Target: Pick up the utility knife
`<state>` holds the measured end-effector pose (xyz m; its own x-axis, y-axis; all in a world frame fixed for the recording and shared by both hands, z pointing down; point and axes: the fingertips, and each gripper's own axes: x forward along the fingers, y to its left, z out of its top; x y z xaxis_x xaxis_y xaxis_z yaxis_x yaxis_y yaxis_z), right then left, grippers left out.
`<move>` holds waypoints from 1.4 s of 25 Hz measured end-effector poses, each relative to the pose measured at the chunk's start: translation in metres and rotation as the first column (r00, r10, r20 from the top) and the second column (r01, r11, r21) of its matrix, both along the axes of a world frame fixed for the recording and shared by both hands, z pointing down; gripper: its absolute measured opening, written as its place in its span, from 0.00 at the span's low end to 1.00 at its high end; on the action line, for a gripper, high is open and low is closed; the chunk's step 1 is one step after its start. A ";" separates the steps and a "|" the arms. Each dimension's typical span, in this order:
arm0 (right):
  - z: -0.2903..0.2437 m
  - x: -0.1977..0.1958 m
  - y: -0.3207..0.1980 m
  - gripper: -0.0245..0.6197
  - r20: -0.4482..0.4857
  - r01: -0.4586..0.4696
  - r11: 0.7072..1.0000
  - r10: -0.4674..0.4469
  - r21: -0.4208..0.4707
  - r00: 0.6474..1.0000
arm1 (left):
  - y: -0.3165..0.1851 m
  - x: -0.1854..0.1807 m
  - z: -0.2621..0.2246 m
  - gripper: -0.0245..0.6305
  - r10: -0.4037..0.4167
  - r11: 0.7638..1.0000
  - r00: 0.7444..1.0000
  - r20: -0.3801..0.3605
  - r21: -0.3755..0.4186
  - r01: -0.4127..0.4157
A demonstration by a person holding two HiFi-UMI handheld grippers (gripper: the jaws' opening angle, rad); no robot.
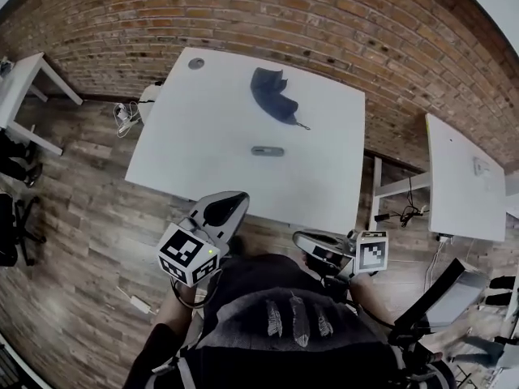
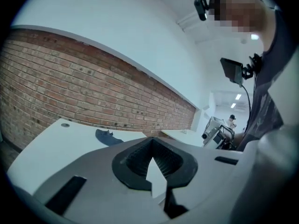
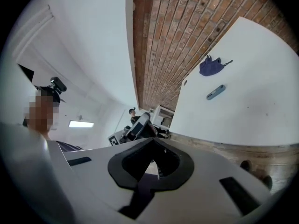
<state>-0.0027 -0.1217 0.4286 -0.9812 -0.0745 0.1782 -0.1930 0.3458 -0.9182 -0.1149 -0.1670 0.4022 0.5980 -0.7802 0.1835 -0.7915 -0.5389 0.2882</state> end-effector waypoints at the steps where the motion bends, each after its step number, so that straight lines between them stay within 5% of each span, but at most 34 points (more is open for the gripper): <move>1: 0.002 -0.003 -0.002 0.04 -0.019 -0.009 1.000 0.009 0.005 1.000 | -0.003 -0.003 0.003 0.03 0.012 1.000 1.000 0.019 -0.001 -0.012; 6: 0.010 -0.013 -0.006 0.04 -0.118 -0.056 0.998 0.060 0.032 0.991 | -0.023 -0.013 0.015 0.03 0.098 0.995 0.987 0.125 0.025 -0.101; 13: 0.012 -0.017 -0.023 0.04 -0.133 -0.115 0.993 0.115 0.005 0.984 | -0.043 -0.008 0.029 0.03 0.178 0.983 0.965 0.194 0.007 -0.183; 25: 0.032 -0.035 -0.082 0.04 -0.129 0.015 1.000 -0.012 0.023 0.992 | -0.090 -0.014 0.042 0.03 0.135 0.991 0.935 0.328 -0.068 -0.119; 28: 0.051 -0.025 -0.089 0.04 -0.166 0.045 0.999 -0.044 0.004 0.985 | -0.107 -0.001 0.064 0.03 0.168 0.985 0.890 0.424 -0.104 -0.137; 35: 0.073 0.001 -0.106 0.04 -0.218 0.018 1.000 -0.017 0.007 0.976 | -0.138 0.014 0.121 0.03 0.274 0.961 0.710 0.649 -0.159 -0.225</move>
<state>-0.0016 -0.2276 0.5016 -0.9198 -0.0601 0.3877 -0.3823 0.3586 -0.8516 -0.1010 -0.3051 0.5228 0.4780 -0.5924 0.6485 -0.6328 -0.7443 -0.2135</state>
